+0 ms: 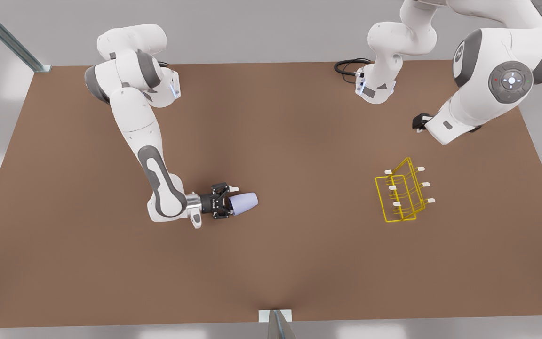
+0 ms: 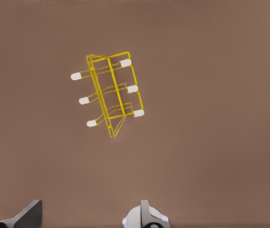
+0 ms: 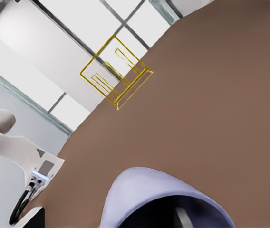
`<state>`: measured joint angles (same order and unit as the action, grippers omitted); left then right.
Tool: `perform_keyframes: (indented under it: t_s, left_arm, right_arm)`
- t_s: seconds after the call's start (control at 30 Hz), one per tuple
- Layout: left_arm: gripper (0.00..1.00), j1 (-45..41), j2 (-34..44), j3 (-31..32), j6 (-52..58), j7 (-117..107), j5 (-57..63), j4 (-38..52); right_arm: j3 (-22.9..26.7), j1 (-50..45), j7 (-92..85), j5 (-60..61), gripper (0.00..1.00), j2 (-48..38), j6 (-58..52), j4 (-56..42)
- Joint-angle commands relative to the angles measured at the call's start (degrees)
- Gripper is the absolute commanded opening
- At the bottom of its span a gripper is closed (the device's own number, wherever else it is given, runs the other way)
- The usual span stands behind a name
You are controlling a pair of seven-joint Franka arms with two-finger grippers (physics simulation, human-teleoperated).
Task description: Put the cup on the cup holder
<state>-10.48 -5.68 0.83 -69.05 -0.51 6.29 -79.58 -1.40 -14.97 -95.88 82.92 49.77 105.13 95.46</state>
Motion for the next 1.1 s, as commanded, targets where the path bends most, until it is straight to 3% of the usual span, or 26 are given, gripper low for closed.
perform_keyframes:
  t_s: [0.0, 0.43, 0.47, 0.5, 0.53, 0.6, 0.63, 0.7, 0.73, 0.77, 0.83, 0.87, 0.93, 1.0, 1.07]
  left_arm:
    - [1.00, 0.55, -0.12, -0.04, -0.82, -7.84, 0.04, 0.04]
    - [1.00, 0.20, -3.46, 1.27, -2.14, -17.05, -6.19, 3.29]
    - [1.00, 0.29, -5.74, 8.04, -2.66, -33.83, -7.25, 3.64]
    - [1.00, 0.20, -13.37, 16.03, -2.93, -52.71, -7.25, 9.25]
    - [1.00, -4.98, -24.45, 19.65, -11.70, -79.79, -6.99, 15.59]
    - [1.00, -26.16, -36.15, 4.81, -32.35, -102.40, -4.53, 18.49]
    - [1.00, -27.93, -38.00, 3.65, -38.34, -107.42, -4.53, 18.23]
    - [1.00, -28.28, -37.82, 3.57, -44.14, -117.25, -4.44, 16.03]
    - [1.00, -28.28, -37.91, 3.57, -48.19, -124.38, -4.44, 15.07]
    - [1.00, -28.28, -37.83, 3.30, -51.35, -131.23, -4.44, 13.40]
    - [1.00, -28.98, -37.74, 3.04, -64.71, -146.00, -4.44, 7.86]
    - [1.00, -29.33, -37.82, 3.04, -66.91, -151.71, -4.53, 7.07]
    - [1.00, -29.16, -38.70, 2.78, -69.46, -163.06, -4.44, 7.15]
    - [1.00, -30.29, -39.41, 2.69, -70.43, -162.53, -3.39, 7.59]
    - [1.00, -32.76, -39.41, 2.95, -68.58, -162.62, 0.04, 7.77]
  right_arm:
    - [-0.01, 0.29, -10.55, -0.12, 1.00, -0.12, -0.89, -0.01]
    - [-0.01, 8.37, -11.34, -4.17, 1.00, -0.29, -8.26, 0.43]
    - [0.08, 9.69, -11.26, -5.57, 1.00, -0.38, -9.33, 0.34]
    - [-0.01, 10.75, -11.17, -6.63, 1.00, -0.47, -10.29, -0.01]
    - [0.08, 12.24, -11.17, -7.59, 1.00, -0.47, -11.34, -0.18]
    - [0.08, 15.41, -10.73, -10.84, 1.00, -0.47, -12.75, -1.50]
    - [0.08, 17.34, -9.33, -13.83, 1.00, -0.64, -12.75, -2.12]
    - [0.34, 22.87, 3.76, -25.07, 1.00, -2.14, -12.75, -3.95]
    - [0.34, 26.12, 15.53, -37.90, 1.00, -2.40, -14.42, -11.51]
    - [0.34, 26.84, 26.95, -49.07, 1.00, -2.40, -23.72, -22.22]
    - [0.43, 20.07, 64.55, -56.55, 1.00, -3.10, -35.33, -38.32]
    - [0.25, 14.89, 91.10, -61.81, 1.00, -8.28, -36.31, -39.21]
    - [1.21, 4.69, 127.95, -67.53, 1.00, -22.60, -40.44, -37.63]
    - [3.68, 4.33, 128.75, -68.86, 1.00, -36.32, -40.53, -24.71]
    - [3.94, 4.16, 129.02, -71.05, 1.00, -41.33, -40.18, -20.05]
